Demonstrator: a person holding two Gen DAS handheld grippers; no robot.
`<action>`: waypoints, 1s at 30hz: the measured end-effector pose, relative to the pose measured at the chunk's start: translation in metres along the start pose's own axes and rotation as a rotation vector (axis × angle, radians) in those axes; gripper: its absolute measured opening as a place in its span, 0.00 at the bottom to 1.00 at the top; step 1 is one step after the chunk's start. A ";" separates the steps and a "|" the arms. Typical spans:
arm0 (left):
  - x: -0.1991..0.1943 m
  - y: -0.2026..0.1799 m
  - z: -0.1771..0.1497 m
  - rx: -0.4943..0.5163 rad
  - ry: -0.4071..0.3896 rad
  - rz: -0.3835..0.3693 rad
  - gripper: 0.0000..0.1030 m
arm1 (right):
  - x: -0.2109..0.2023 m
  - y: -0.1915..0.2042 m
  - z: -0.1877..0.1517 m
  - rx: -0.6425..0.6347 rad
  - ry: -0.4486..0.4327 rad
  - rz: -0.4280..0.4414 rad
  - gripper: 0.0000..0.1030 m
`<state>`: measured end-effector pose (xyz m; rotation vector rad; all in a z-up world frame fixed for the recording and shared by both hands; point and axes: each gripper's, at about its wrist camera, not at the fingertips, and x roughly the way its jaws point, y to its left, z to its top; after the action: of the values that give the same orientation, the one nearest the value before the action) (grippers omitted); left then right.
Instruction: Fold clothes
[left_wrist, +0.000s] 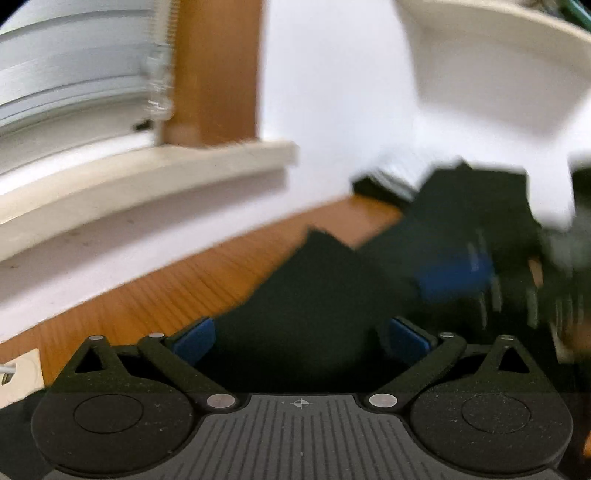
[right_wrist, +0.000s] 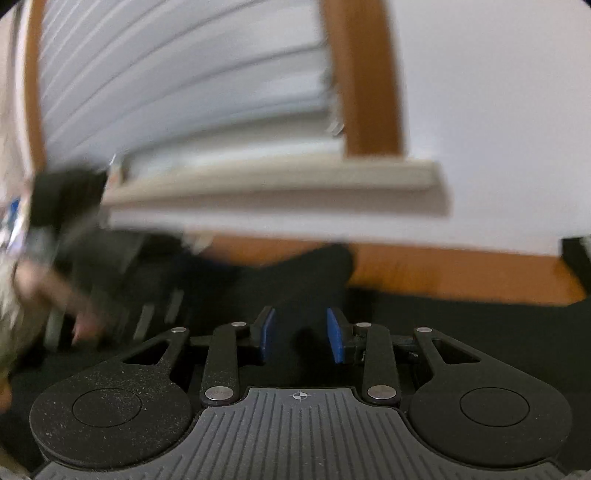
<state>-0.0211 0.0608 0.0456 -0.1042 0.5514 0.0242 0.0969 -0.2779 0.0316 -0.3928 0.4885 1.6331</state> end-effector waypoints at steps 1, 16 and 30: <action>0.003 0.002 0.005 -0.027 -0.011 -0.018 0.90 | 0.004 0.002 -0.004 -0.028 0.020 -0.018 0.27; 0.081 -0.018 0.022 -0.071 0.076 -0.147 0.68 | -0.120 -0.129 -0.020 0.193 -0.152 -0.486 0.54; 0.080 -0.028 0.023 -0.030 0.077 -0.131 0.72 | -0.235 -0.316 -0.079 0.939 -0.641 -0.628 0.45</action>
<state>0.0610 0.0350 0.0259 -0.1710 0.6207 -0.0993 0.4361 -0.4913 0.0606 0.6178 0.5079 0.7154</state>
